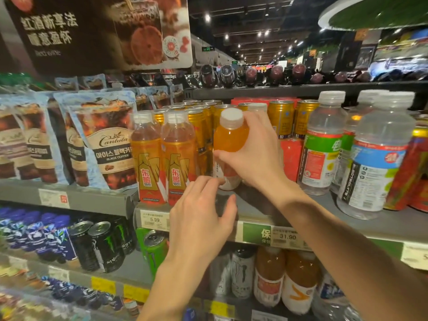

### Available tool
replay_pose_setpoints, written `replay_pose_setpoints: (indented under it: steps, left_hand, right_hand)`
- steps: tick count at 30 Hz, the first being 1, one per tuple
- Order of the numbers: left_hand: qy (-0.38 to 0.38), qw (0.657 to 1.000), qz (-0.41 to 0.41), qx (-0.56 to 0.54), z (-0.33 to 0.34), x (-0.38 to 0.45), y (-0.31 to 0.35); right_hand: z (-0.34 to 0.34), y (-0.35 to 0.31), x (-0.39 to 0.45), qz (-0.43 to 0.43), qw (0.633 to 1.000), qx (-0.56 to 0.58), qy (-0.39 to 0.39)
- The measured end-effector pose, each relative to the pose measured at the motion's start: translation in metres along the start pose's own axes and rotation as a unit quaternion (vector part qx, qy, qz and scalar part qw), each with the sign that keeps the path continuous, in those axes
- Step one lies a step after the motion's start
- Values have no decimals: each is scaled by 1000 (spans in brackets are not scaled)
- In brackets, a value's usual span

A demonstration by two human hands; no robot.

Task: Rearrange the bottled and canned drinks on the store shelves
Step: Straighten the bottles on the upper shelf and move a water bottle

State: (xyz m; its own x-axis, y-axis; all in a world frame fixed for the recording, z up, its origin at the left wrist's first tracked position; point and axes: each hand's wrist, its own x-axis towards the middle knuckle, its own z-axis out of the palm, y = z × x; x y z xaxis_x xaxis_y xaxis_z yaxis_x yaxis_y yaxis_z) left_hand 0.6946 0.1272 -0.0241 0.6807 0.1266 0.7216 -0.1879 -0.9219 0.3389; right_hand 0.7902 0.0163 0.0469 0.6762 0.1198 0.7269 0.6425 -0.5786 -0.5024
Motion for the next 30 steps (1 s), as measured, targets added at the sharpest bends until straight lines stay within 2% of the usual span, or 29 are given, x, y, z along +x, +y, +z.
replay_pose_setpoints:
  steps: [5, 11, 14, 18, 22, 30]
  left_hand:
    - [7, 999, 2, -47, 1, -5, 7]
    - [10, 995, -7, -102, 5, -14, 13]
    - [11, 985, 36, -169, 0, -14, 21]
    - [20, 965, 75, -252, -10, -24, 35]
    - [-28, 953, 62, -295, -18, -42, 49]
    - [-70, 941, 91, -317, 4, -87, 64]
  right_hand:
    - [-23, 7, -39, -30, 994, 95, -44]
    - [-55, 7, -71, -49, 985, 161, 30]
    - [-76, 1, -87, -97, 981, 157, 59]
    - [-108, -11, -109, -125, 975, 172, 57]
    - [-126, -14, -132, -134, 973, 180, 48]
    - [-138, -1, -183, -28, 976, 208, 63]
